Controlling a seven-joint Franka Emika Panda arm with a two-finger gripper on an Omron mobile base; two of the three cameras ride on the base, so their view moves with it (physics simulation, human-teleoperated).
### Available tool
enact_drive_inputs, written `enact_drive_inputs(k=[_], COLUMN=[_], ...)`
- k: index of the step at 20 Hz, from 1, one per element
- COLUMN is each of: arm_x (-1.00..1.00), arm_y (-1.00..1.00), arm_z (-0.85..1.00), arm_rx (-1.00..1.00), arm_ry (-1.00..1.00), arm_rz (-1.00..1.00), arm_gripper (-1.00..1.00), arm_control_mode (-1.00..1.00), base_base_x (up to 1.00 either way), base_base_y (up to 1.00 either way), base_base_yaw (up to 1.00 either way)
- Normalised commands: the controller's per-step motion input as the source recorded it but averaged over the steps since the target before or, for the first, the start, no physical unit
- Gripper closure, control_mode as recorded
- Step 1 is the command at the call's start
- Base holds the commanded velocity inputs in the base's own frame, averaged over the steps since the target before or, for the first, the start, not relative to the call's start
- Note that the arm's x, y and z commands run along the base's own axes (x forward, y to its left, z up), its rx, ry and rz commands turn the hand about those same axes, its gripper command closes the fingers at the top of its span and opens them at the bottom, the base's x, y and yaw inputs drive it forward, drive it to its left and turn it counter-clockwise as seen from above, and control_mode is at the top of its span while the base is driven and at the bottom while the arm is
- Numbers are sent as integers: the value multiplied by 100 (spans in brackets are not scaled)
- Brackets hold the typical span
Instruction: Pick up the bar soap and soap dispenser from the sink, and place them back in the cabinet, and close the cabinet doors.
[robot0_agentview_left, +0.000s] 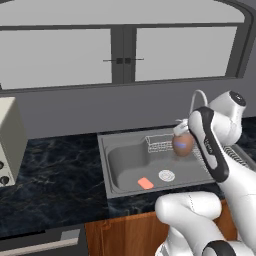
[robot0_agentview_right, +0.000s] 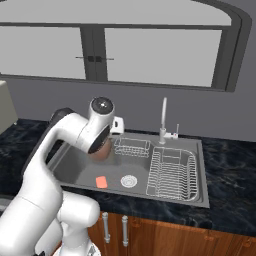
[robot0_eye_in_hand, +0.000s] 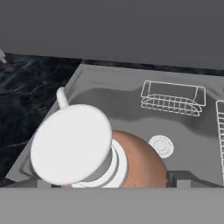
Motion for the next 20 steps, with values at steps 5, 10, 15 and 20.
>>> enact_drive_inputs(k=[5, 10, 15, 20], arm_x=[-22, -18, -17, -23], arm_y=[0, 0, -1, -2], arm_z=[23, 29, 23, 19], arm_rx=[-2, 0, 0, 0], arm_ry=[0, 5, 1, 2], arm_rz=[-13, -12, -7, -4], arm_gripper=[100, 100, 100, 100], arm_control_mode=[-100, -100, -100, -100], base_base_x=[0, 0, 0, 0], base_base_y=[0, 0, 0, 0], base_base_yaw=[0, 0, 0, 0])
